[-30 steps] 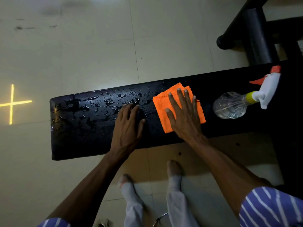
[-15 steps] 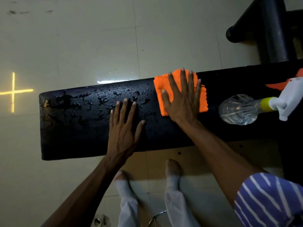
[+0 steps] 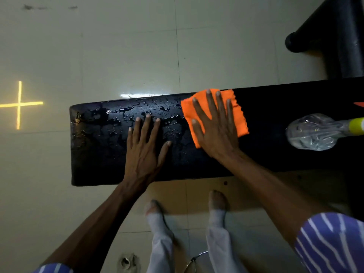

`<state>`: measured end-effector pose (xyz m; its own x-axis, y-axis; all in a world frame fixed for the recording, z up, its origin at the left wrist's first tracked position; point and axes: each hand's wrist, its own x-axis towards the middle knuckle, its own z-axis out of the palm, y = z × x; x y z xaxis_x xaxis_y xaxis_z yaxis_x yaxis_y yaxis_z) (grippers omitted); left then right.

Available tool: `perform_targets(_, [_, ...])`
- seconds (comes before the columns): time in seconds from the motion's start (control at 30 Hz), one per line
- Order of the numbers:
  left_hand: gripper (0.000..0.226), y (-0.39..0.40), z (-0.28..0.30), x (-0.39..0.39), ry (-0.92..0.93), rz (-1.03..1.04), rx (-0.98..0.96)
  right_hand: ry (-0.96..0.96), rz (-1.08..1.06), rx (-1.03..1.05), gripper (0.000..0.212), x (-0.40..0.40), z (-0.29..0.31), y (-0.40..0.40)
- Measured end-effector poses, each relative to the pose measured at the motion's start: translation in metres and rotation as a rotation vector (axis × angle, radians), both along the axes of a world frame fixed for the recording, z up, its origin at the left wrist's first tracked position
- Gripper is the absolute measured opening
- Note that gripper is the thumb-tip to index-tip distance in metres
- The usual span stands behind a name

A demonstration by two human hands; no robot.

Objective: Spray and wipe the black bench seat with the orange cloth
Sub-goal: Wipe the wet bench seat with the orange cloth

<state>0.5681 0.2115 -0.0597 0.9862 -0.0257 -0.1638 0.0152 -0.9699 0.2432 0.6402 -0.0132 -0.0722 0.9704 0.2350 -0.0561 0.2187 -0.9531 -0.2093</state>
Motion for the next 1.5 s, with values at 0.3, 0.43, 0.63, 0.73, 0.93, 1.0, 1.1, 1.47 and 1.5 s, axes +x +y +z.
perform_targets(0.3, [0.073, 0.04, -0.003, 0.001, 0.03, -0.014, 0.004, 0.018, -0.193, 0.002, 0.058, 0.016, 0.003, 0.056])
perform_targets(0.43, [0.072, 0.051, 0.002, -0.003, 0.025, -0.008, -0.004, 0.029, 0.225, -0.048, 0.058, -0.012, 0.003, 0.03])
perform_targets(0.63, [0.073, 0.074, -0.007, -0.011, 0.02, -0.04, 0.021, 0.042, -0.232, -0.009, 0.059, 0.033, 0.0, 0.086])
perform_targets(0.73, [0.073, 0.074, -0.007, -0.014, 0.021, -0.041, 0.013, 0.014, 0.05, -0.019, 0.058, -0.014, -0.003, 0.099])
perform_targets(0.93, [0.073, 0.08, -0.011, -0.016, -0.005, -0.032, -0.021, 0.041, 0.05, -0.052, 0.058, 0.022, -0.003, 0.072])
perform_targets(1.0, [0.073, 0.088, -0.013, -0.017, -0.022, -0.011, -0.023, 0.04, -0.154, -0.007, 0.059, 0.026, -0.002, 0.11])
perform_targets(1.1, [0.073, 0.1, -0.011, -0.022, -0.016, 0.009, -0.015, 0.034, -0.027, 0.003, 0.058, -0.006, -0.002, 0.135])
perform_targets(1.47, [0.073, 0.128, -0.014, -0.031, -0.004, 0.02, 0.008, 0.076, -0.028, 0.014, 0.057, 0.013, 0.003, 0.16])
perform_targets(1.5, [0.073, 0.128, -0.013, -0.031, -0.005, 0.026, -0.001, 0.067, 0.073, 0.009, 0.057, 0.004, 0.003, 0.151])
